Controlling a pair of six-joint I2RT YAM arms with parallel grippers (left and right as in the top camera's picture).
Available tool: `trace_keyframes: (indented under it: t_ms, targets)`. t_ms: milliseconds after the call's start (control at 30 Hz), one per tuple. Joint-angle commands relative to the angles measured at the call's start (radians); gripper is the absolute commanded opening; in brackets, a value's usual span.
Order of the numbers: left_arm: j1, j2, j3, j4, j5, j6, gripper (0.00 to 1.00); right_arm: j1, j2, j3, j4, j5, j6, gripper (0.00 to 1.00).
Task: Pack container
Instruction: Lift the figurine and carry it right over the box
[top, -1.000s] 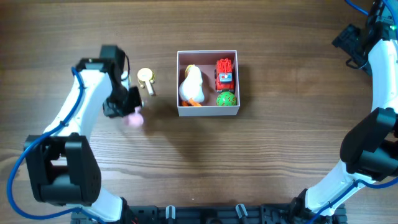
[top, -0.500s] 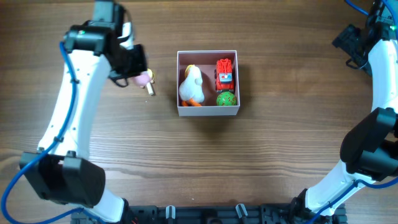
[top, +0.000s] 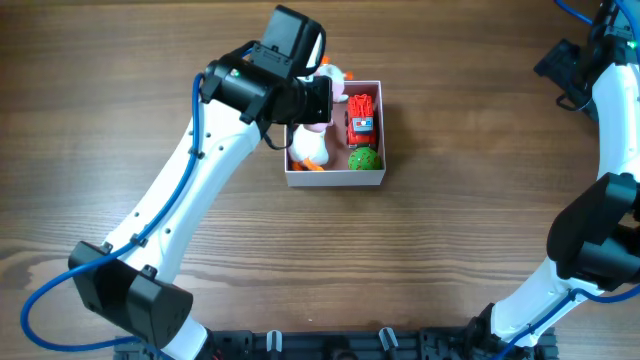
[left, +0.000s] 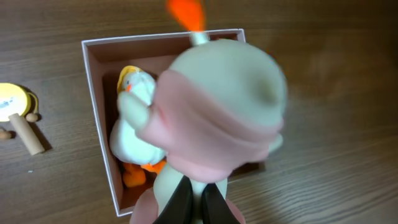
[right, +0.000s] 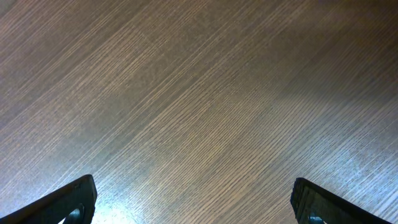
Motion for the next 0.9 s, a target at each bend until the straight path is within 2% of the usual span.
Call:
trace_keyframes:
  t_ms: [0, 267, 500, 867]
  targets:
    - [0.002, 0.015, 0.024, 0.011, -0.049, -0.064, 0.04, 0.003, -0.013, -0.004, 0.001, 0.021, 0.013, 1.00]
    - [-0.005, 0.117, 0.024, 0.026, -0.023, -0.137, 0.04, 0.003, -0.013, -0.004, 0.001, 0.021, 0.014, 1.00]
    - [-0.045, 0.154, 0.024, 0.067, 0.000, -0.137, 0.04, 0.003, -0.013, -0.004, 0.001, 0.021, 0.014, 1.00]
    - [-0.093, 0.248, 0.024, 0.072, -0.048, -0.164, 0.04, 0.003, -0.013, -0.004, 0.001, 0.021, 0.013, 1.00]
